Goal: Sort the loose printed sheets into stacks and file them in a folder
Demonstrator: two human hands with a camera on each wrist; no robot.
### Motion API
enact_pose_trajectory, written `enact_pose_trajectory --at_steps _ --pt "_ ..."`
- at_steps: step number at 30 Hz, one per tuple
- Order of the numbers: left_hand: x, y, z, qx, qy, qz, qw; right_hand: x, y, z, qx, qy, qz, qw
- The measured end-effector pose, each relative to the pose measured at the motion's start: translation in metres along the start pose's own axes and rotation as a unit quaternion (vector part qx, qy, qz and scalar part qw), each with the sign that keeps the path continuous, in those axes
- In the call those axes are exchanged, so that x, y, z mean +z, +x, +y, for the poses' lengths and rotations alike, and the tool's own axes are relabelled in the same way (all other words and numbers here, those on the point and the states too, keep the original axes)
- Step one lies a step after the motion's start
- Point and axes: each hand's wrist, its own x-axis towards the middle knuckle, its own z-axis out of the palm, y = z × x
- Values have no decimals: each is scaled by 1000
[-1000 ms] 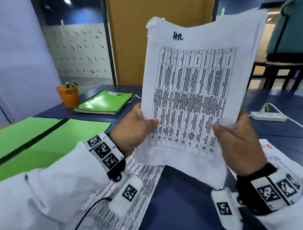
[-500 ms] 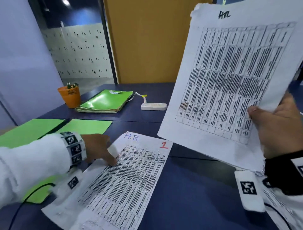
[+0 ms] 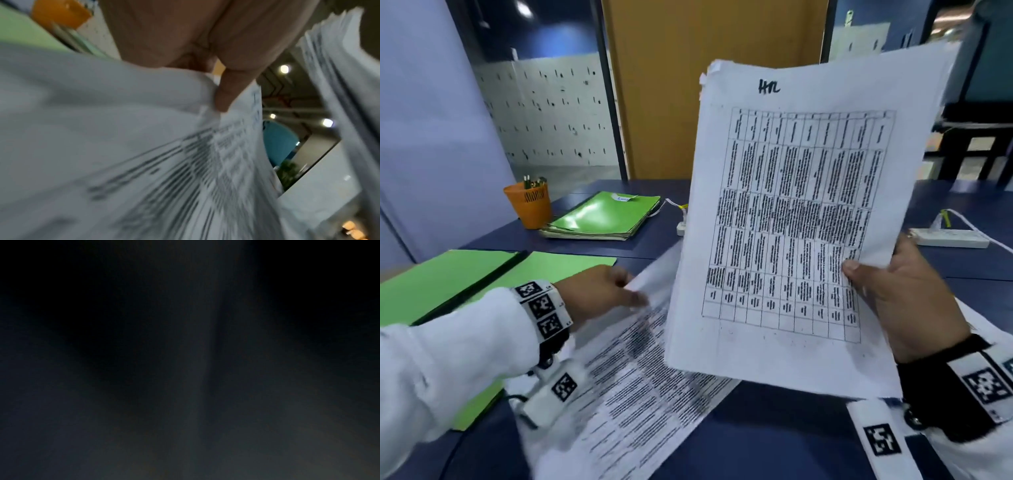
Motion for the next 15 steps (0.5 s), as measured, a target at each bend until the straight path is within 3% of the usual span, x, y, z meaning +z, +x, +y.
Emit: enact_pose_trajectory --at_steps 1,3,4,8,11,15 --pt "2 -5 7 7 -124 -1 992 2 -1 1 5 5 -8 1000" --pt "10 -14 20 17 -338 -29 941 3 -2 2 14 11 -18 1000" --pt "15 -18 27 29 -396 -44 917 3 -2 3 19 10 -17 1000" --pt "34 -23 57 77 -514 -66 852 0 -1 6 32 -8 -14 999" --pt "37 -21 72 63 -592 -93 798 -3 1 7 39 -21 -16 999" --pt "33 -24 88 101 -595 -143 784 -5 2 8 38 -16 -32 999"
